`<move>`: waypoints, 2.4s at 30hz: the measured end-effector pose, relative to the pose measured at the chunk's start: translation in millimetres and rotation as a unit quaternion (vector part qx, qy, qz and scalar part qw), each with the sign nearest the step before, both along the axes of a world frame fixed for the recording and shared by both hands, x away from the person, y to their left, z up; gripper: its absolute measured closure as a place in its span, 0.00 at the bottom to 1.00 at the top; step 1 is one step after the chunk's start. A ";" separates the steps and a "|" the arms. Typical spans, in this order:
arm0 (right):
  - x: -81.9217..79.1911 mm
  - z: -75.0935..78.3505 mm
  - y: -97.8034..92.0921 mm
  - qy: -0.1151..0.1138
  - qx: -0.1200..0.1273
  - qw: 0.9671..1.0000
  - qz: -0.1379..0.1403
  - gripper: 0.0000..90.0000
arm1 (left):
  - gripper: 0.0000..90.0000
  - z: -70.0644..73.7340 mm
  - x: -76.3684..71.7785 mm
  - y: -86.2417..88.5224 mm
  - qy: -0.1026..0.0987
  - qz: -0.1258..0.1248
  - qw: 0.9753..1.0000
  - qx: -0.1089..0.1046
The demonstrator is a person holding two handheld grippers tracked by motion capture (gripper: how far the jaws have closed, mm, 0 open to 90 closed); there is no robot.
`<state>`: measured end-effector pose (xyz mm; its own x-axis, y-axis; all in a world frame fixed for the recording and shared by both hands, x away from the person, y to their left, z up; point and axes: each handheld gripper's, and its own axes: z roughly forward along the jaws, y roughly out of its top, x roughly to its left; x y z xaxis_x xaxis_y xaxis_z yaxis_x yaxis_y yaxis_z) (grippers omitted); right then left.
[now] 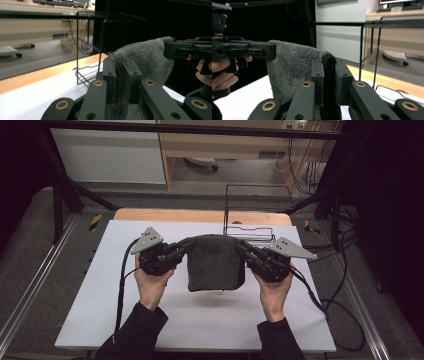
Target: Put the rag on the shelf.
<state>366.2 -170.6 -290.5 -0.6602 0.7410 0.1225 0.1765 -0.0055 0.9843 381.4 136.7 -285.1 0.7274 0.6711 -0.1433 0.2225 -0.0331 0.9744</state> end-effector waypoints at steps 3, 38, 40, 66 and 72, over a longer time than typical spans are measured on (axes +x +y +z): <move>-0.7 5.6 -5.4 -0.012 0.003 1.000 -0.007 0.89 | 0.90 6.8 0.5 -5.9 -0.009 -0.002 1.000 -0.003; -6.2 69.7 -41.1 -0.107 0.053 0.990 -0.072 0.90 | 0.90 68.8 21.8 -55.1 -0.076 -0.011 0.994 -0.071; -5.5 71.9 -42.2 -0.111 0.055 0.990 -0.074 0.90 | 0.90 75.1 22.3 -57.8 -0.084 -0.011 0.994 -0.076; 11.0 130.5 -62.3 -0.157 0.058 0.979 -0.112 0.90 | 0.90 122.6 39.8 -86.0 -0.123 -0.014 0.986 -0.110; 16.1 135.6 -63.4 -0.162 0.054 0.978 -0.117 0.90 | 0.90 127.6 47.4 -89.5 -0.122 -0.012 0.986 -0.115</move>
<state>382.3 -234.0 -154.9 -0.4910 0.8709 0.0222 -0.1623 -0.1165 0.9798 428.8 47.1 -157.6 0.7748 0.6227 -0.1092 -0.0171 0.1933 0.9810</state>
